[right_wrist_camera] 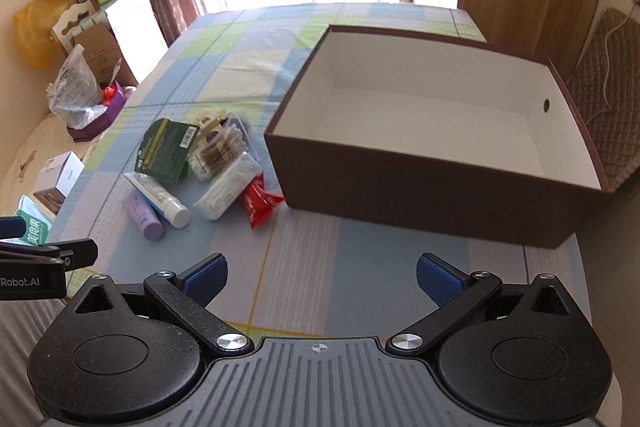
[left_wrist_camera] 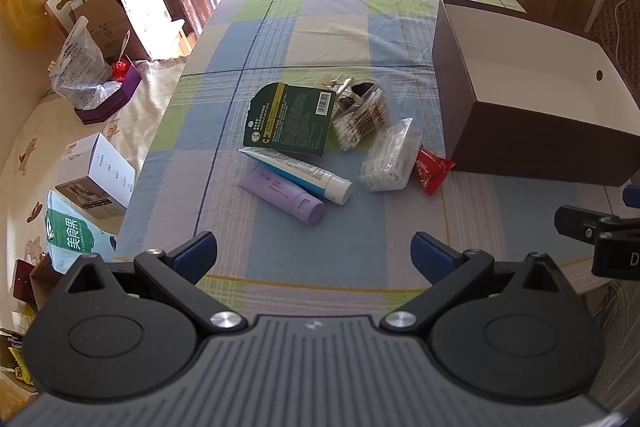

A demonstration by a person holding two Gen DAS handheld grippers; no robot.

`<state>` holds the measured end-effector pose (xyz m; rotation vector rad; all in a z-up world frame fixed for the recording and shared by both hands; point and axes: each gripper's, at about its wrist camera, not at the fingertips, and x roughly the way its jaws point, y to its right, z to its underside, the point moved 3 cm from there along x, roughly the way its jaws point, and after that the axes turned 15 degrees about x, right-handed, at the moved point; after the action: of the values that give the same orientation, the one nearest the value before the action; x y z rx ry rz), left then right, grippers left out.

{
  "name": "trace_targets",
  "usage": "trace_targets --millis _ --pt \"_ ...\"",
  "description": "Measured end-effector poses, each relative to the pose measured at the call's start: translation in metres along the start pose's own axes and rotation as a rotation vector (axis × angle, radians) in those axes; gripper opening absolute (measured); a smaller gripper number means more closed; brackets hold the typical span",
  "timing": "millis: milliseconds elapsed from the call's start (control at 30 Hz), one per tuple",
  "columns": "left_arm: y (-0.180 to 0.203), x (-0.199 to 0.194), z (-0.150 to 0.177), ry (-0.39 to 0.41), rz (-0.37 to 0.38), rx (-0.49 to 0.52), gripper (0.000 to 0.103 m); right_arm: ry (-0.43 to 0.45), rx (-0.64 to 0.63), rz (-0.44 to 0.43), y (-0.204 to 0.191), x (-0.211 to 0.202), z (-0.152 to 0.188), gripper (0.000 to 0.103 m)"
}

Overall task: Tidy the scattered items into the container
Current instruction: 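Move both tools toward the scattered items beside the box, then grasp the clear floss case with the right tool while the left tool grasps the purple tube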

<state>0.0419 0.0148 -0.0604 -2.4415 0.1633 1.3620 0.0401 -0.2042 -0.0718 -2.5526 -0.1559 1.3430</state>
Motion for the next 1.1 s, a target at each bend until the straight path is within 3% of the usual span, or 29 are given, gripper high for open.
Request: trace_targets --millis 233,767,1100 --pt "-0.018 0.007 0.0 0.008 0.007 -0.03 0.102 0.056 -0.023 -0.06 -0.009 0.008 -0.007 0.103" --pt "-0.039 0.048 0.006 -0.071 0.046 -0.107 0.096 -0.016 -0.066 -0.088 -0.023 0.064 -0.008 0.103" --pt "-0.057 0.075 -0.002 -0.082 0.036 -0.116 0.092 -0.055 0.03 -0.209 -0.03 0.089 -0.013 0.103"
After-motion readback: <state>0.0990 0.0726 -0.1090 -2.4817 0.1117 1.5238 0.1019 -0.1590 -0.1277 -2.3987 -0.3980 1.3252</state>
